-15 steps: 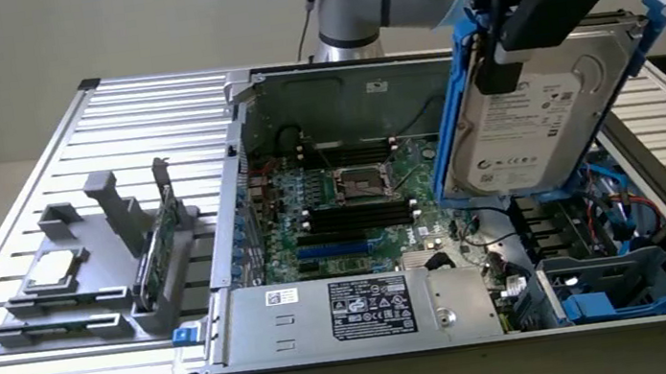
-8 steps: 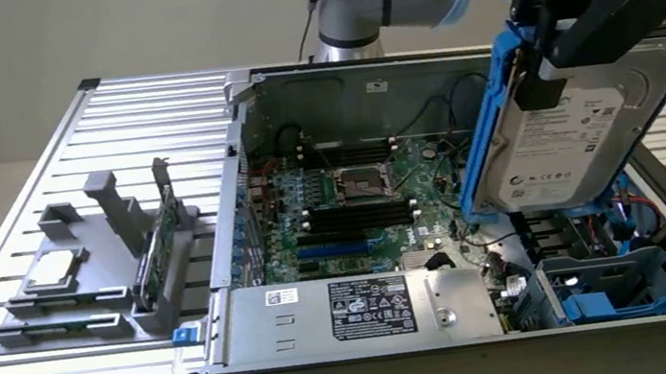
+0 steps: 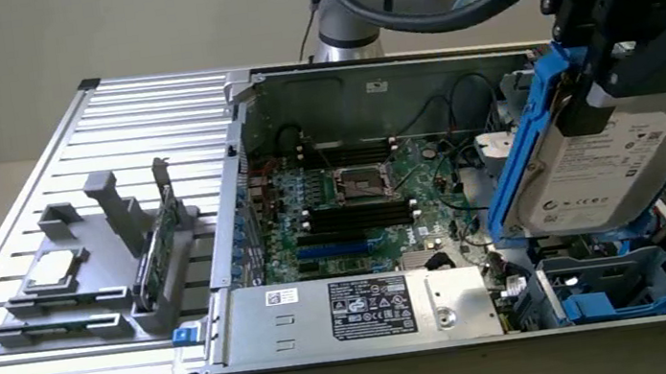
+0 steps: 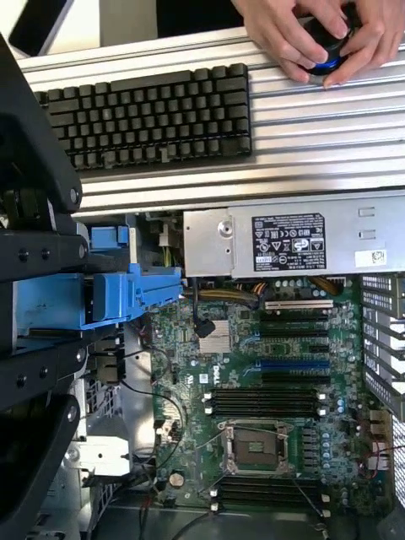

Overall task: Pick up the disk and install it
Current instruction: 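Pick up the disk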

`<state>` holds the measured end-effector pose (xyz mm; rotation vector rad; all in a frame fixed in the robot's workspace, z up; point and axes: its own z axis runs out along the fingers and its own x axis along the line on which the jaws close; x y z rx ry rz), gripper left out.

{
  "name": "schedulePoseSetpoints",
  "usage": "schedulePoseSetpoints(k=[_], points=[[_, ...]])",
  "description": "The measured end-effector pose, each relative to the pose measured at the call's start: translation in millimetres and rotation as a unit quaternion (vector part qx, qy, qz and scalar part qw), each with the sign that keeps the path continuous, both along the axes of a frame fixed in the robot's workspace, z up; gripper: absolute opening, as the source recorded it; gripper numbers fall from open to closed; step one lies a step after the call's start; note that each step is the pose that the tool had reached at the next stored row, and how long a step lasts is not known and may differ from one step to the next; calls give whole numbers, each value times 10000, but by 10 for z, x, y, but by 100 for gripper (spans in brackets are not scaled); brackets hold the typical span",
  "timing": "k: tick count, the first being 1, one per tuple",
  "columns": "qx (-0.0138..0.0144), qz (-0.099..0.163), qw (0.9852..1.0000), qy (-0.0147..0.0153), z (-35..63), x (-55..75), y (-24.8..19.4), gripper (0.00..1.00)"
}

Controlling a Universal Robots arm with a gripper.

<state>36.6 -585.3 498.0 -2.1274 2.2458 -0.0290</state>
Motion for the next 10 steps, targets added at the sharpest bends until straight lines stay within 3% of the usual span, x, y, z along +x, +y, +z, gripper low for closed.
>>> schedulePoseSetpoints(k=[5,10], points=[[0,0,10000,0,-5,104,-142,33],[2,0,10000,0,-30,293,-221,33]])
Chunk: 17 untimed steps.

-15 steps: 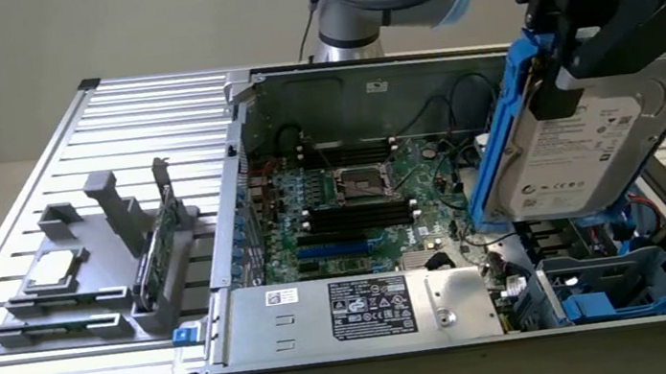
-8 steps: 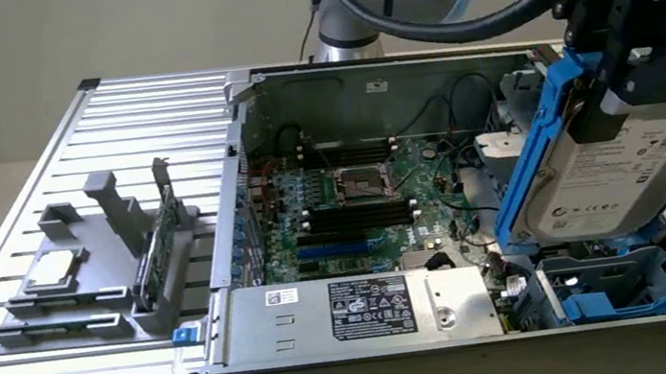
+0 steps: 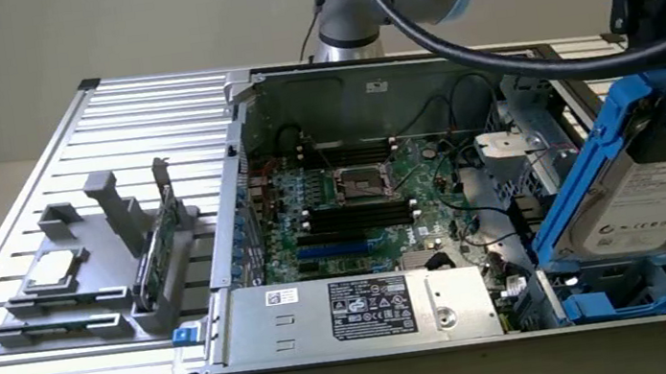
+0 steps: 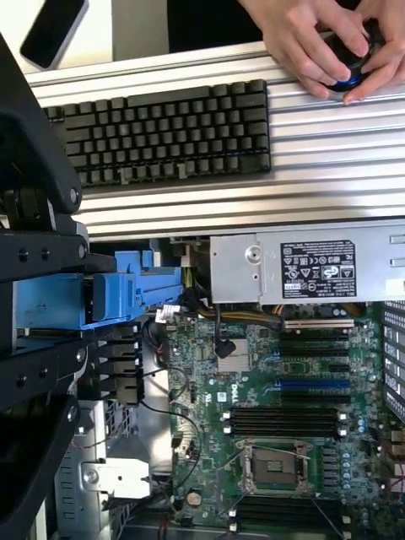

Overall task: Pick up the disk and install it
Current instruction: 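Pick up the disk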

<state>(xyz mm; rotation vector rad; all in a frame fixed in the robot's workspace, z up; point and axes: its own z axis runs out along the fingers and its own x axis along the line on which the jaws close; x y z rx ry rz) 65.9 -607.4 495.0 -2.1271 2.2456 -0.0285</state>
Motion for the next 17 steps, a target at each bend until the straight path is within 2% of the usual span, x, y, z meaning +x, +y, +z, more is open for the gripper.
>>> schedulePoseSetpoints(k=[6,9,14,17], points=[[9,0,10000,0,-87,246,-49,33],[23,0,10000,0,-140,256,-59,33],[75,0,10000,-1,-232,257,-59,33],[93,0,10000,-1,-286,259,-59,33]])
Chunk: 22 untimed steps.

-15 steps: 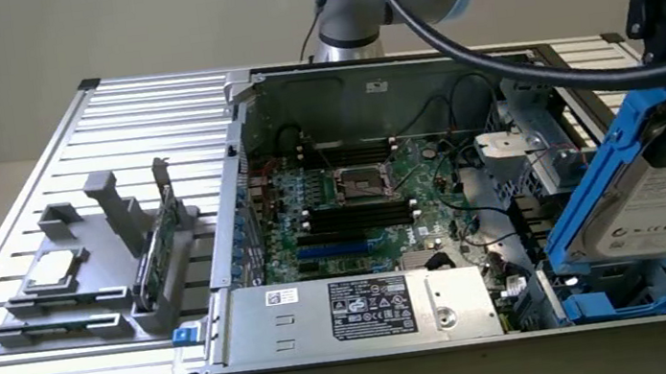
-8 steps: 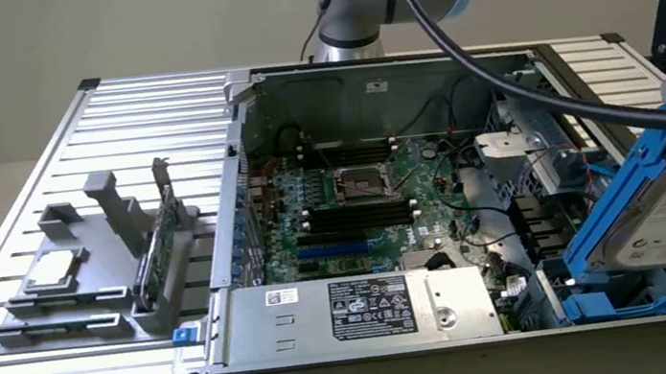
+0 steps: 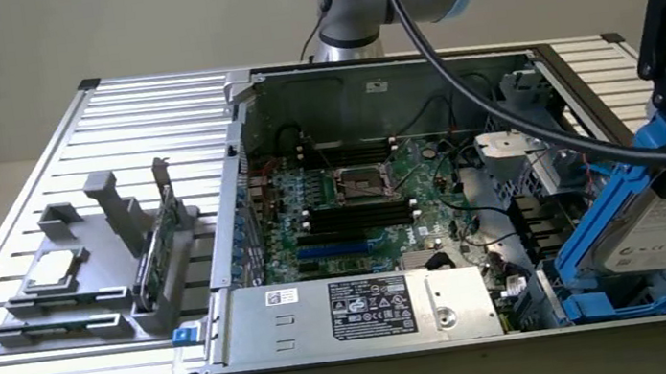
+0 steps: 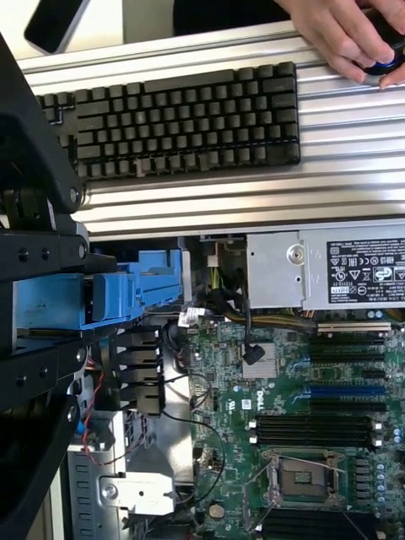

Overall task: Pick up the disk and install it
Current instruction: 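Pick up the disk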

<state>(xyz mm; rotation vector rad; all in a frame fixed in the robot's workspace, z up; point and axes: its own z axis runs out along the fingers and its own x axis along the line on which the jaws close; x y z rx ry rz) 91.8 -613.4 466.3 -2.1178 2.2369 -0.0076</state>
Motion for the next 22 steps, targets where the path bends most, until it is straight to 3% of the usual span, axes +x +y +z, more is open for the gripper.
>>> schedulePoseSetpoints(k=[10,14,22], points=[[37,4,10000,0,-146,55,6,33],[65,20,10000,0,-159,58,16,33],[84,88,9999,1,-192,58,22,33]])
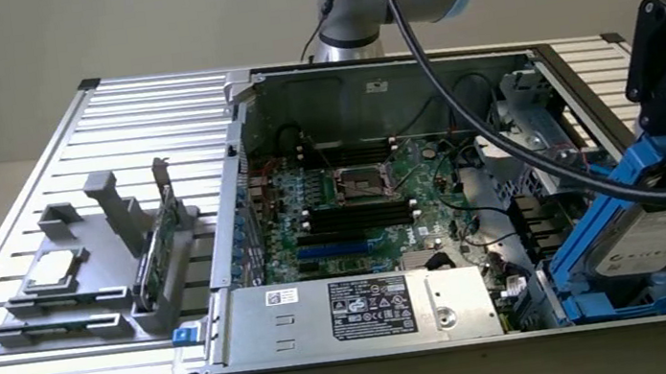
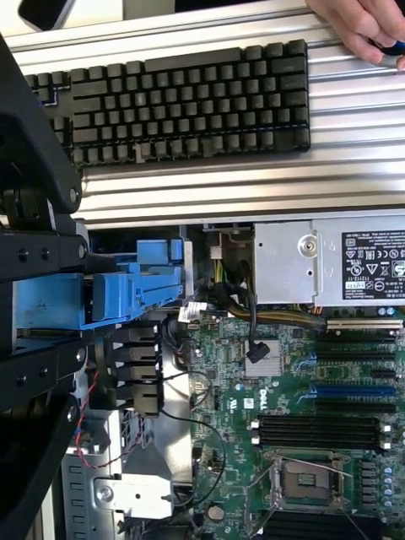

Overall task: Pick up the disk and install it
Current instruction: 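Pick up the disk, then insert the disk into the insertion slot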

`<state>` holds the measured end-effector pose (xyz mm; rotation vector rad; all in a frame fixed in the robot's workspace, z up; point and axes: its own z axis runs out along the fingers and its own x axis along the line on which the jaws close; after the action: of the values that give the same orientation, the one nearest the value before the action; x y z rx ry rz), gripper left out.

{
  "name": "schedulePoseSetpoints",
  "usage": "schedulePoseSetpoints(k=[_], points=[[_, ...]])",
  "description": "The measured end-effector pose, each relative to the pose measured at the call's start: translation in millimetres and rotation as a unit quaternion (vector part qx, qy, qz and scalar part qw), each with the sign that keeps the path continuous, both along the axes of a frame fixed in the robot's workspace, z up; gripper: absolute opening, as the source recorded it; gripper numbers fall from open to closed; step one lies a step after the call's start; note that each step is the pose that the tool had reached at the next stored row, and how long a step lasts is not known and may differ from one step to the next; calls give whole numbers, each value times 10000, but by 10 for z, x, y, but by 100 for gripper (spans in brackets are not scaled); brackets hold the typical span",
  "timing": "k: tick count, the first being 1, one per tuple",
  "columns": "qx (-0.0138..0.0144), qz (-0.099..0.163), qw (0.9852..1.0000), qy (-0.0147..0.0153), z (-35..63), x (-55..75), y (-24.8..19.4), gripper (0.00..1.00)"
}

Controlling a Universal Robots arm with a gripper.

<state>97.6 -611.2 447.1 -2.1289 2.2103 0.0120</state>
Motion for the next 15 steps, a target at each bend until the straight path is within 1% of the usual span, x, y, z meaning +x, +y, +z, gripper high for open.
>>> schedulePoseSetpoints(k=[6,15], points=[[1,29,10000,0,-11,1,22,33],[1,30,10000,0,-11,0,22,33]])
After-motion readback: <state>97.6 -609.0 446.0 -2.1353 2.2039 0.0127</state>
